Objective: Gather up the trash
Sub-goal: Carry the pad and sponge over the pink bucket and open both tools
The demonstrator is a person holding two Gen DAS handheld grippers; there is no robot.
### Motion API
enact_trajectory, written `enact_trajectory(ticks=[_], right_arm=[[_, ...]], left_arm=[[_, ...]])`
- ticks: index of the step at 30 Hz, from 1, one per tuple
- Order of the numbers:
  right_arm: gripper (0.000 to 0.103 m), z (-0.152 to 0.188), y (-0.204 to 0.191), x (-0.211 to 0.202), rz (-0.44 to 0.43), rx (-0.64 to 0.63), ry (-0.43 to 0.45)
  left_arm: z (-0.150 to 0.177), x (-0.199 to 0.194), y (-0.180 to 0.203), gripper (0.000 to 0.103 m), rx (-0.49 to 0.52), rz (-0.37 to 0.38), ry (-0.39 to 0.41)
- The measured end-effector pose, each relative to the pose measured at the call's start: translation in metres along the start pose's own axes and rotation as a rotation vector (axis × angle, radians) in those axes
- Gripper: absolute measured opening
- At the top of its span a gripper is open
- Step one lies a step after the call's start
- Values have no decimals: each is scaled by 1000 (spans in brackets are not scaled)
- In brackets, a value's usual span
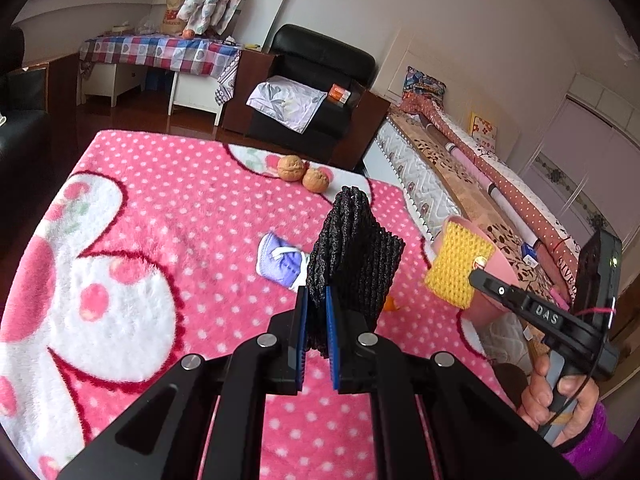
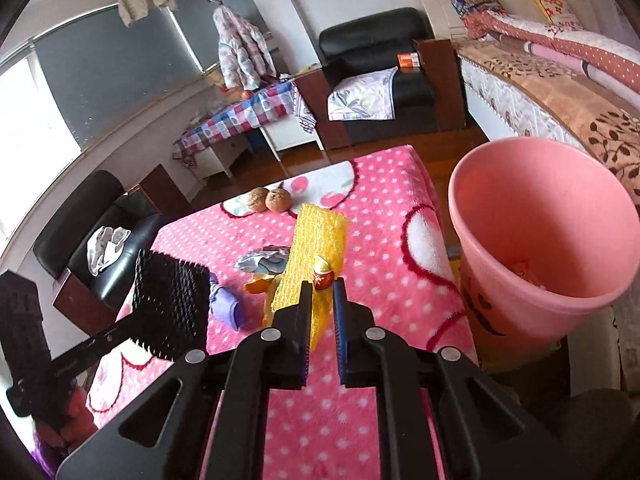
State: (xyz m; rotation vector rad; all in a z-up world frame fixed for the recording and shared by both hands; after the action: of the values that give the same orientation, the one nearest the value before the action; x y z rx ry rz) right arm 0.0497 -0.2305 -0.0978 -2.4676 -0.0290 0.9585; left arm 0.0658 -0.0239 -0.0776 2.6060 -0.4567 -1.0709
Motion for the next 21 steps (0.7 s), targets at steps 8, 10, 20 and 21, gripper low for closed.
enact_trajectory(ticks=[8, 10, 20, 21], right_arm=[[11, 0, 1, -23, -11, -25, 36], [11, 0, 4, -28, -11, -24, 45], [11, -4, 29, -50, 9, 5, 94], [11, -4, 32, -52, 12, 10, 99]], left_arm=[[-14, -7, 25, 8, 25, 2, 30], [-17, -7, 33, 8, 35, 5, 34], [-25, 1, 72, 8, 83, 16, 41], [-27, 3, 78, 8, 91, 15, 42]])
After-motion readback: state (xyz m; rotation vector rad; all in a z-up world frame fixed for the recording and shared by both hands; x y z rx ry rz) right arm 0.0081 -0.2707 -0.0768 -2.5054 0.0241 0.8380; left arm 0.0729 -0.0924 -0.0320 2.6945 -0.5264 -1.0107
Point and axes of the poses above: each gripper's, at about its wrist camera, not at the fingertips, and x roughly the way its jaws point, y to its right, z to its underside, the point moved 9 cm from there along x, roughly the way its jaws point
